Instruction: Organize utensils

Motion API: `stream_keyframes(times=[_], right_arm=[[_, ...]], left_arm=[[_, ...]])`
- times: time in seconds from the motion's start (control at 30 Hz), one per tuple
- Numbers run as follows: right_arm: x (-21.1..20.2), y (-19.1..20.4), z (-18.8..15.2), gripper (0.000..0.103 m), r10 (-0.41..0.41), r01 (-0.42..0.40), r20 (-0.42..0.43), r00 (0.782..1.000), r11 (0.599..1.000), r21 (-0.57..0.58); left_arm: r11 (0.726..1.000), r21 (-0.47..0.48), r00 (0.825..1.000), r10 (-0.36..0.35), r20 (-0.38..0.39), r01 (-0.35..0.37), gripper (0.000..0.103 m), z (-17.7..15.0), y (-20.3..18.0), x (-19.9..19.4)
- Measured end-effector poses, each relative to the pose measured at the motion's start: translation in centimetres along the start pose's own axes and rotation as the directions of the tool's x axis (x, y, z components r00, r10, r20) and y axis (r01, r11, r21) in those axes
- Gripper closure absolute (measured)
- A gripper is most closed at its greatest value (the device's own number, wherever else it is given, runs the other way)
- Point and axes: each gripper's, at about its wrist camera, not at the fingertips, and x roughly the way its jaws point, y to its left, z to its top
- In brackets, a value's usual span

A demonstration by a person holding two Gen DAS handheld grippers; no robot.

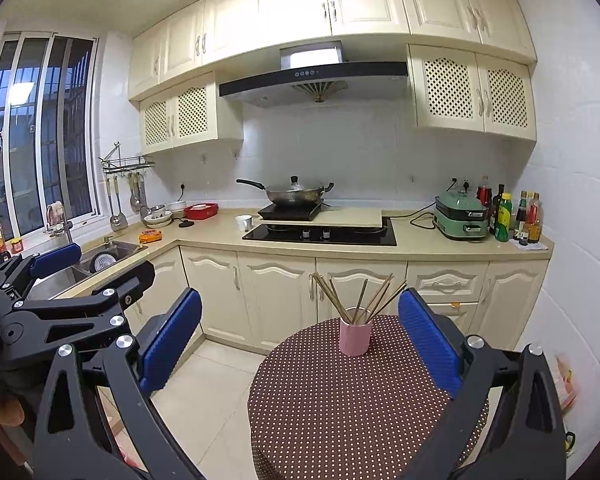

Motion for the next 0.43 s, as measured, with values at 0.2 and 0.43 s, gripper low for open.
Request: stream_keyframes(times=[0.2,0.43], right_arm=[[4.4,-2.4,0.1,0.008,0.041,-0.04,-0.028,0.999,0.999,0.011],[10.7,-6.4,0.1,0.008,0.087,-0.085,-0.09,0.992,0.996,0.025]], left_arm=[[0.999,0.01,0.998,0.047,-0.032,-0.047,0.006,0.4,-1.8,4.2],[0.996,0.015,0.99,0.09,-0.107,-0.088,0.006,0.7,-5.1,11.3]])
